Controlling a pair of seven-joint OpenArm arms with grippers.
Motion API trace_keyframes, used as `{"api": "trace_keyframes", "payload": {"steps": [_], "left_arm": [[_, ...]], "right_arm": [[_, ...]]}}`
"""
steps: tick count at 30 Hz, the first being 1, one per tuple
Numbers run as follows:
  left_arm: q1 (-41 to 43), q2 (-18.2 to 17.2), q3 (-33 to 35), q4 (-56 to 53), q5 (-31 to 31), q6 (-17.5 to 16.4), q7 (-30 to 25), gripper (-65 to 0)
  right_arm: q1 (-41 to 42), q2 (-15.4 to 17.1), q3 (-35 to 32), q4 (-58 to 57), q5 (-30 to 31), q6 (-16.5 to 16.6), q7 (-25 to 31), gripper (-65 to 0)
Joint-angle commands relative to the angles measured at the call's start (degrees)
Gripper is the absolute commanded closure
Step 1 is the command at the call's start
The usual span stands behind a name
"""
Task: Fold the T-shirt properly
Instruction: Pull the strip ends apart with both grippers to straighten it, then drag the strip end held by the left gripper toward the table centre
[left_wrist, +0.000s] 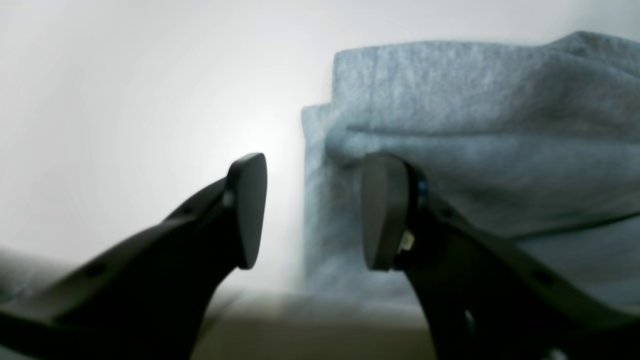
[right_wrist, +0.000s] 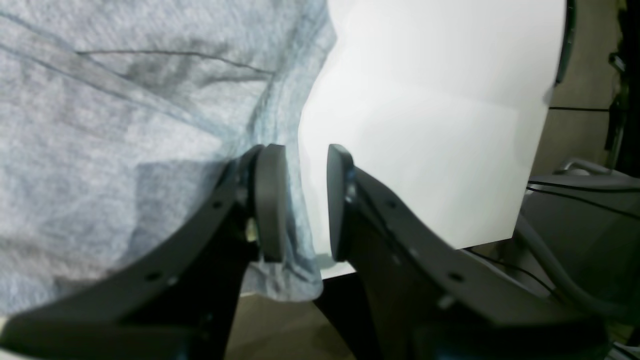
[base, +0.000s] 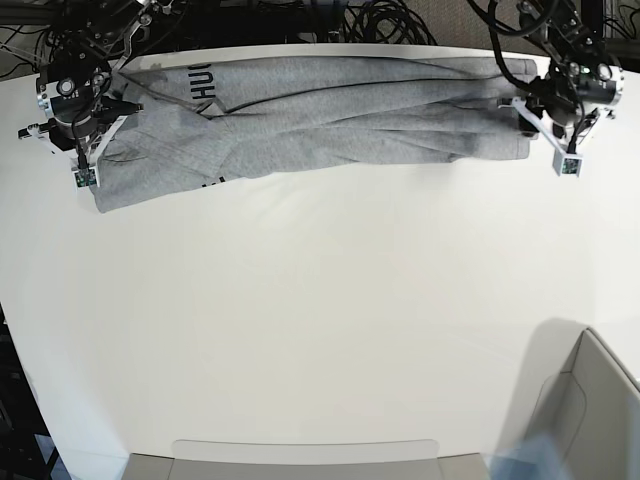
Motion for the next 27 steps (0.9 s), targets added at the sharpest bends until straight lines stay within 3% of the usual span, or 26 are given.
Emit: {"api": "trace_keyframes", "payload": {"steps": [1, 12, 19, 24, 27], "left_arm": [[0.87, 0.11, 0.05, 1.59, 2.06, -0.95, 2.11, -31.4], [1.40, -4.64, 0.14, -12.39, -0.85, -0.95, -2.85, -31.3], [-3.53, -5.43, 0.14, -20.83, 10.06, -0.95, -3.65, -31.2], [-8.19, -5.34, 0.31, -22.50, 11.11, -0.95, -6.99, -31.4], [-11.35, -5.25, 0.22, -22.59, 12.17, -0.95, -6.02, -31.3]], "right_arm": [[0.28, 0.29, 0.16, 0.96, -0.77, 0.89, 0.28, -14.8], [0.28, 0.38, 0.16, 0.96, -0.77, 0.89, 0.28, -14.8], [0.28, 0.29, 0.16, 0.96, -0.77, 0.89, 0.28, -14.8], [0.28, 0.11, 0.16, 1.05, -0.77, 0.89, 0.28, -14.8], [0.28, 0.11, 0.16, 1.05, -0.77, 0.89, 0.28, -14.8]]}}
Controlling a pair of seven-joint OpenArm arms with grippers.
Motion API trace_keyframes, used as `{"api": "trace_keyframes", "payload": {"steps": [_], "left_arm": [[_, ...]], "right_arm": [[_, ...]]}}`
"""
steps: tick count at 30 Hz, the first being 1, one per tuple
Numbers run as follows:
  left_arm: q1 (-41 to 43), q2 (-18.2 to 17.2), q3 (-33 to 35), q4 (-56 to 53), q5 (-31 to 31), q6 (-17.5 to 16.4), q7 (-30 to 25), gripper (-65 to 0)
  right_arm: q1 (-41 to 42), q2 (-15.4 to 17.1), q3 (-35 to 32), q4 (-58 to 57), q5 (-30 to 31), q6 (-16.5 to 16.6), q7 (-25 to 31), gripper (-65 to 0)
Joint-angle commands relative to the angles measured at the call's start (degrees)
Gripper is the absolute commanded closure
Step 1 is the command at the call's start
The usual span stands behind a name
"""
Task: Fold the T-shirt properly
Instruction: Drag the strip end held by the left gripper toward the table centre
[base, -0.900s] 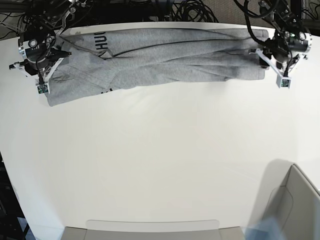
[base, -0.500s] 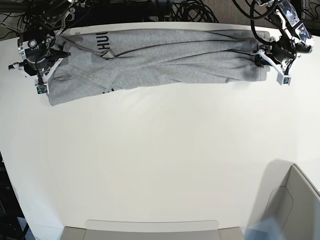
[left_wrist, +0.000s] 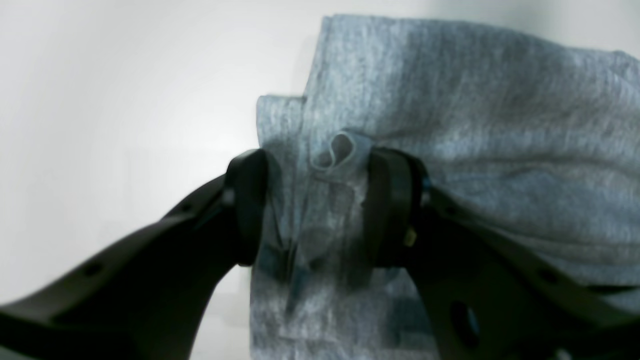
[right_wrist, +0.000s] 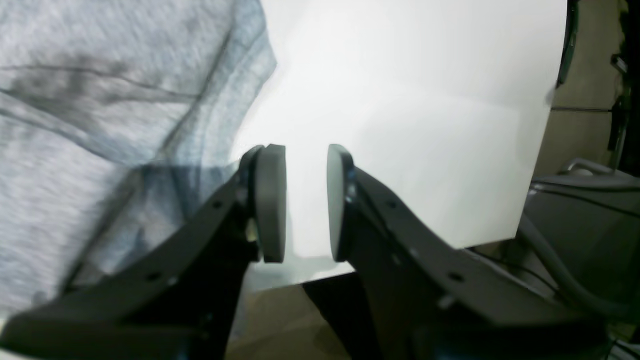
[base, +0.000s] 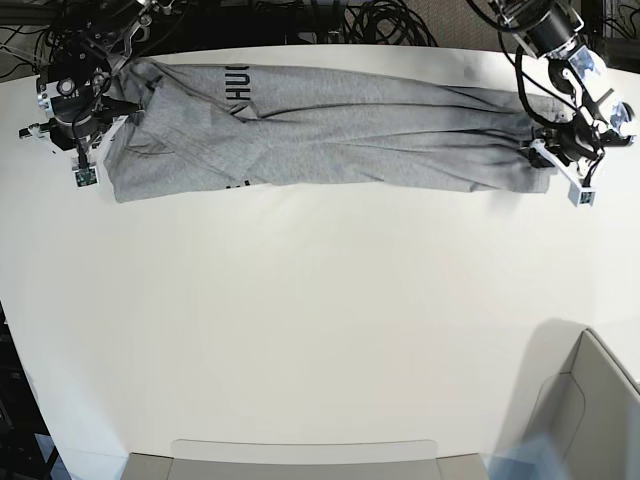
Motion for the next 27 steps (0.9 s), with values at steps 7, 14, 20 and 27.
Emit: {"api": "trace_keyframes", "payload": {"steps": [7, 14, 20, 27], "left_arm": [[-0.12, -0.05, 1.67, -1.39, 2.94, 0.51, 2.60, -31.3], [-3.99, -1.90, 9.23, -19.76, 0.48, 0.51, 5.24, -31.3], [-4.95, -2.78, 14.16, -26.97, -5.41, 0.51, 2.42, -30.3], [-5.04, -4.01, 16.80, -27.32, -9.28, 0.51, 2.86, 0.0]], "right_arm": [[0.48, 0.35, 0.03, 1.18, -0.11, 0.89, 0.56, -14.8], [0.48, 0.35, 0.03, 1.18, -0.11, 0.89, 0.56, -14.8], [0.57, 0.53, 0.12, 1.26, -0.11, 0.89, 0.56, -14.8], [0.48, 0.62, 0.21, 1.26, -0.11, 0.89, 0.56, -14.8]]}}
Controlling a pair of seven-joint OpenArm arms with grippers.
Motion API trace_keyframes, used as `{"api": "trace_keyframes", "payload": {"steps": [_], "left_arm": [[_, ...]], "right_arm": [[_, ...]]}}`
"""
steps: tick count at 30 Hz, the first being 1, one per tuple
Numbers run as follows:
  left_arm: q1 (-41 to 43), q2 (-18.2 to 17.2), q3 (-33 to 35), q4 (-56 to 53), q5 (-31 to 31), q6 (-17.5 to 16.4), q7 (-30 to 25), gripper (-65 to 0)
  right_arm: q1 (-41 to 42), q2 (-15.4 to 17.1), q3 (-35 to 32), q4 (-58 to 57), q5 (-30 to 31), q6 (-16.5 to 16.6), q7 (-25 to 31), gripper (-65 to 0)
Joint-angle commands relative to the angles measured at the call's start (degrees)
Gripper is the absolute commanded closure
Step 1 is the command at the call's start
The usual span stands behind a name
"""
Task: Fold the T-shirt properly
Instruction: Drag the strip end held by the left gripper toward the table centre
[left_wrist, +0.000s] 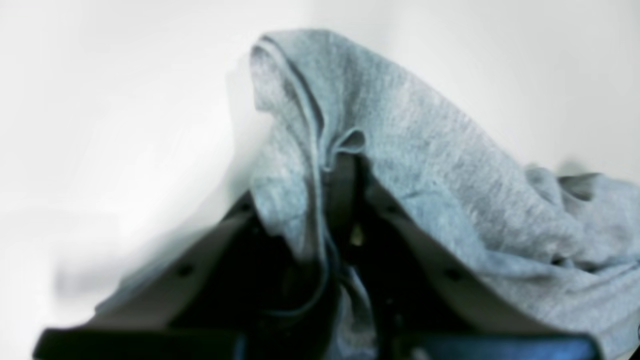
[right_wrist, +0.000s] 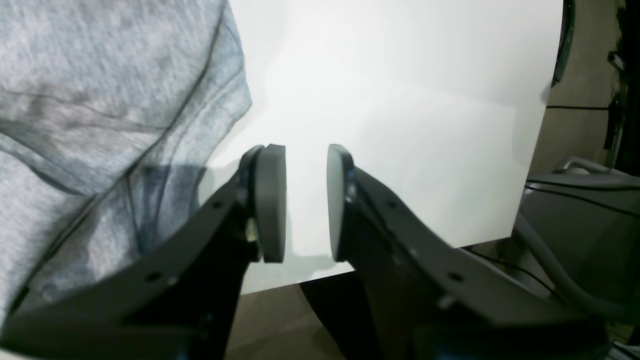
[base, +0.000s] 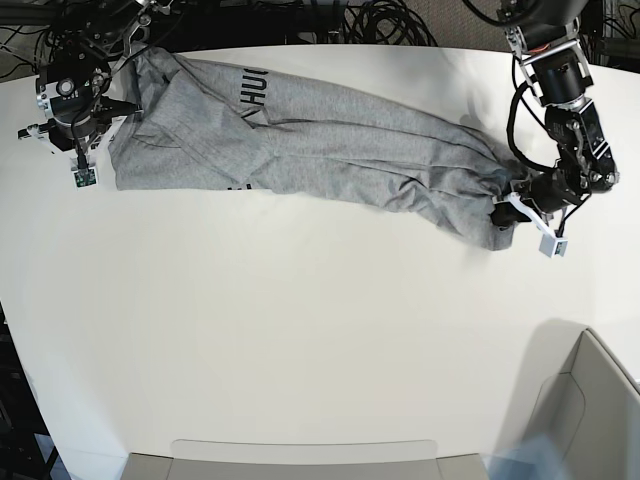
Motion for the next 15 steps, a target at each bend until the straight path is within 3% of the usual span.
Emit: {"api": "trace_keyframes", "payload": {"steps": [1, 8, 15], "left_arm": [[3.11, 1.52, 1.45, -3.02, 11.03, 1.89, 14.60, 0.0], [2.67, -1.56, 1.01, -2.75, 11.03, 1.89, 14.07, 0.0], [-1.29, -5.86, -8.75, -2.58, 11.03, 1.89, 13.99, 0.0]], "right_arm": [[0.46, 0.42, 0.08, 1.29, -0.29, 0.89, 0.52, -14.8], [0.54, 0.33, -0.01, 1.37, -0.29, 0.89, 0.52, -14.8], [0.54, 0.24, -0.01, 1.37, -0.29, 0.89, 0.52, -14.8]]}}
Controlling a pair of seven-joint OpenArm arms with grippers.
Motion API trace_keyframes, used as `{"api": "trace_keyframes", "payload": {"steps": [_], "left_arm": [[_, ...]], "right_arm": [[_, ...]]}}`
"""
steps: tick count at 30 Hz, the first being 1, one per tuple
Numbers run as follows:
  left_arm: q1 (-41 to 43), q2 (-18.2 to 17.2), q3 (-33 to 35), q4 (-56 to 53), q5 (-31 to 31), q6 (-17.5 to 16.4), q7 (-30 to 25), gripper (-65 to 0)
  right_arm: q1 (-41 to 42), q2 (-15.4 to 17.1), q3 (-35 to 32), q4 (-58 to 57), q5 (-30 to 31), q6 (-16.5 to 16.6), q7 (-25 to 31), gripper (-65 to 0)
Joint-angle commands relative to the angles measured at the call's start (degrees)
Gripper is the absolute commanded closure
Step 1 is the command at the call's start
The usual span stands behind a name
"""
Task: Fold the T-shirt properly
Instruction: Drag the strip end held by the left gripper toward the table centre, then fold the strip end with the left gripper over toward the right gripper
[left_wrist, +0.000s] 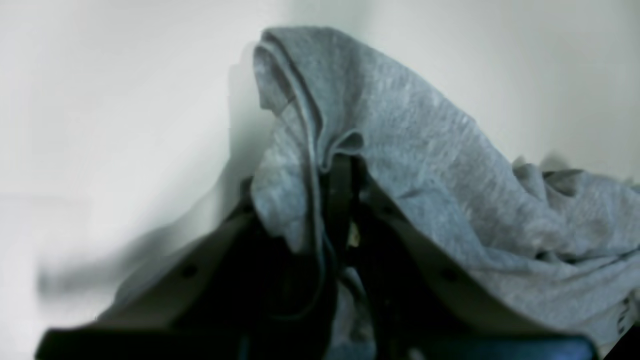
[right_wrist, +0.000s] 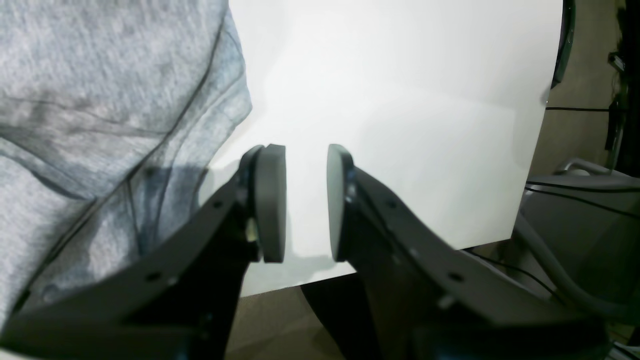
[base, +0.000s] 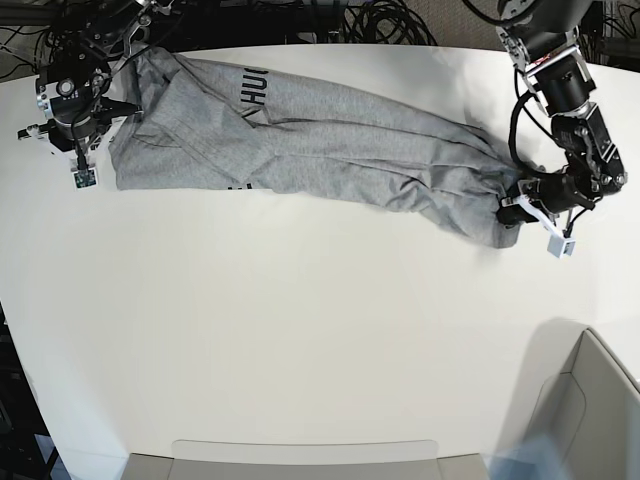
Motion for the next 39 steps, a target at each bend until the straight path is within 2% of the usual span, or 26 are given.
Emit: {"api": "trace_keyframes", "payload": {"steps": [1, 12, 18, 24, 27, 33, 39], "left_arm": [[0.59, -2.06, -0.60, -0.94, 10.81, 2.76, 6.84, 0.0], [-4.68, -5.93, -1.92, -0.68, 10.81, 2.76, 5.17, 0.0], [-1.08, -5.49, -2.18, 16.29, 10.81, 2.76, 8.24, 0.0], [4.99, 0.22, -4.20, 36.51, 10.81, 2.76, 9.83, 0.0], [7.36, 2.33, -0.16, 43.37, 10.81, 2.76, 9.83, 0.0], [10.96, 7.78, 3.71, 54.62, 10.81, 2.76, 13.87, 0.0], [13.07, 12.88, 3.89, 61.65, 10.81, 2.76, 14.00, 0.0]], "right_arm": [[0.41, 0.29, 0.01, 1.27, -0.22, 0.89, 0.54, -14.8], [0.41, 0.20, 0.01, 1.35, -0.22, 0.89, 0.54, -14.8], [0.41, 0.20, 0.01, 1.35, -0.22, 0.89, 0.54, -14.8], [0.41, 0.20, 0.01, 1.35, -0.22, 0.89, 0.54, -14.8], [0.77, 0.11, -0.08, 1.35, -0.22, 0.89, 0.54, -14.8], [1.12, 0.11, -0.08, 1.35, -0.22, 0.89, 0.54, -14.8], [1.12, 0.11, -0.08, 1.35, -0.22, 0.89, 0.54, -14.8]]}}
